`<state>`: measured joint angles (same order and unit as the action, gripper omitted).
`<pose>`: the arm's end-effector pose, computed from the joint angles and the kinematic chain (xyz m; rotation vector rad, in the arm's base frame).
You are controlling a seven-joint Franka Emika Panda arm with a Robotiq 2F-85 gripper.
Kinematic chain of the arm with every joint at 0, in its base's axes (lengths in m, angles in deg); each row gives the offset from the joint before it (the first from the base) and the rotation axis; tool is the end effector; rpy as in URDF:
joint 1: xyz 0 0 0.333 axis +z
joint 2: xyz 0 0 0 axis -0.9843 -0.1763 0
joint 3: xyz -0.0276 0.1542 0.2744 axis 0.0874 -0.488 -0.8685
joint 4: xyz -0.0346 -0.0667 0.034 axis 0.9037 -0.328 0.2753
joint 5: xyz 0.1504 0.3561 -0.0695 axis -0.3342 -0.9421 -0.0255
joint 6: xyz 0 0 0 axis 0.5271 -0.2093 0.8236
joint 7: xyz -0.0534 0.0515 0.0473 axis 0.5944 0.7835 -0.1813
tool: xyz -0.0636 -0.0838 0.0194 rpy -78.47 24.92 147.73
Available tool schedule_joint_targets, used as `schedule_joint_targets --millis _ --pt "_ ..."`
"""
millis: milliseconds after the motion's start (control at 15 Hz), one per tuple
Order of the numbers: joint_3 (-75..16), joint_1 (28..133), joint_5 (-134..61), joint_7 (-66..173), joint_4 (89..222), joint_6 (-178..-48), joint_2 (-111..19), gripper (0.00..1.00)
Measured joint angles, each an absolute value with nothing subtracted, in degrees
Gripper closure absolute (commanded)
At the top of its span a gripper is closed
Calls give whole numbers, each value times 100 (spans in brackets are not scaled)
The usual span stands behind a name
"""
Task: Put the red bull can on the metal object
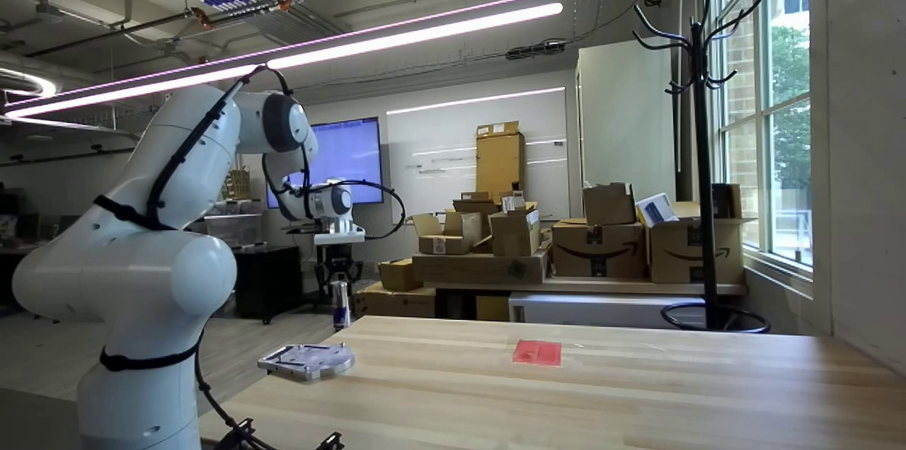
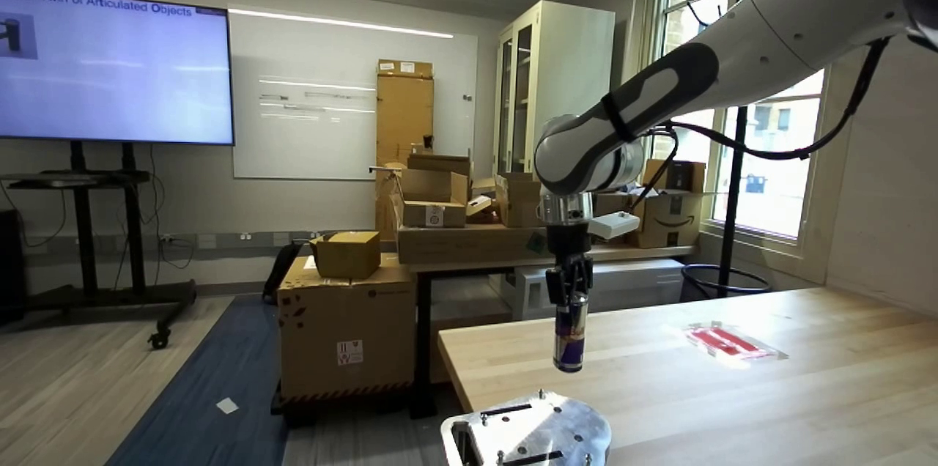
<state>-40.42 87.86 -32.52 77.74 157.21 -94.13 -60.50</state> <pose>0.6461 0.1535 0.2921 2.9350 0.9763 -0.2536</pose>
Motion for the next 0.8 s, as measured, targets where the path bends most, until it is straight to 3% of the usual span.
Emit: schedule_joint_targets --millis 800 --pt "-4475 8846 -3268 8317 16080 -9496 -6313 67"
